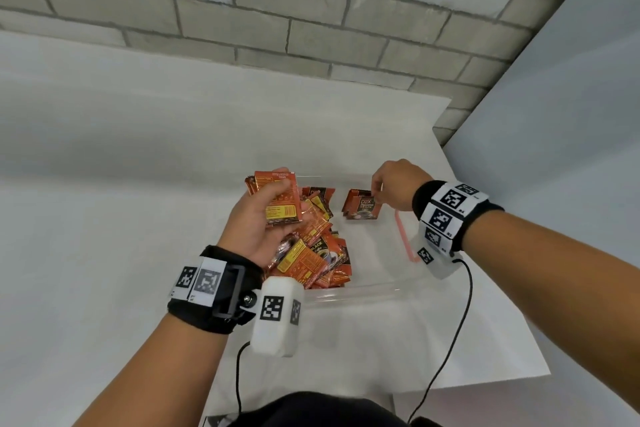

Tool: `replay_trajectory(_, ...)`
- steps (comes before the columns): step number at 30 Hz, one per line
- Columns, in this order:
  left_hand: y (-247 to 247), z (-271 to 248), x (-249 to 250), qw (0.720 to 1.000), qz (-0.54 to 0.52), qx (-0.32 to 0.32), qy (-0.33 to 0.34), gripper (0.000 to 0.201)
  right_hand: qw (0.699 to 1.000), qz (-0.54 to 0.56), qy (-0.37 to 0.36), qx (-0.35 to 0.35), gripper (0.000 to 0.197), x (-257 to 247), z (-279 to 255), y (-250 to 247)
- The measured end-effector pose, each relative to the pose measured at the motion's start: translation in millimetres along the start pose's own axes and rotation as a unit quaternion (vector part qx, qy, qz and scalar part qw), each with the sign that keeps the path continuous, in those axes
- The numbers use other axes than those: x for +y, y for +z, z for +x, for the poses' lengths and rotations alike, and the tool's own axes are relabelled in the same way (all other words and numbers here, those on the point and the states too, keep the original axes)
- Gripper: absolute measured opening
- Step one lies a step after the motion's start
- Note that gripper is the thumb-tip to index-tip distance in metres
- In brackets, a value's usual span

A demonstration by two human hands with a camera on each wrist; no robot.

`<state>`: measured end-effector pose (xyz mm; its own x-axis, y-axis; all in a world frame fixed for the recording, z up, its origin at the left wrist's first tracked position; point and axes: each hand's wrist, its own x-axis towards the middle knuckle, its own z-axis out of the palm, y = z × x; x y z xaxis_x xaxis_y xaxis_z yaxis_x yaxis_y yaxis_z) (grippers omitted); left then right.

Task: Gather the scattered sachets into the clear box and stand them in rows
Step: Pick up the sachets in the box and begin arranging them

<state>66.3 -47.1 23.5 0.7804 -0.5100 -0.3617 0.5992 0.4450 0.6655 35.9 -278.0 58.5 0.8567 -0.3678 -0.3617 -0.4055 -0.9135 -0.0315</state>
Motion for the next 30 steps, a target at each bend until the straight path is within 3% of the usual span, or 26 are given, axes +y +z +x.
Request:
replay_trajectory(13,0,0,5,1.0,0.008,0.007,-0.004,0.006,0.999,-0.014,0.038,-0.012,0.016,8,18,13)
replay_trajectory(30,3,3,2,1.0,0.024,0.007,-0.008,0.005,0.999,-0.035,0.019,-0.012,0.019,4,27,16)
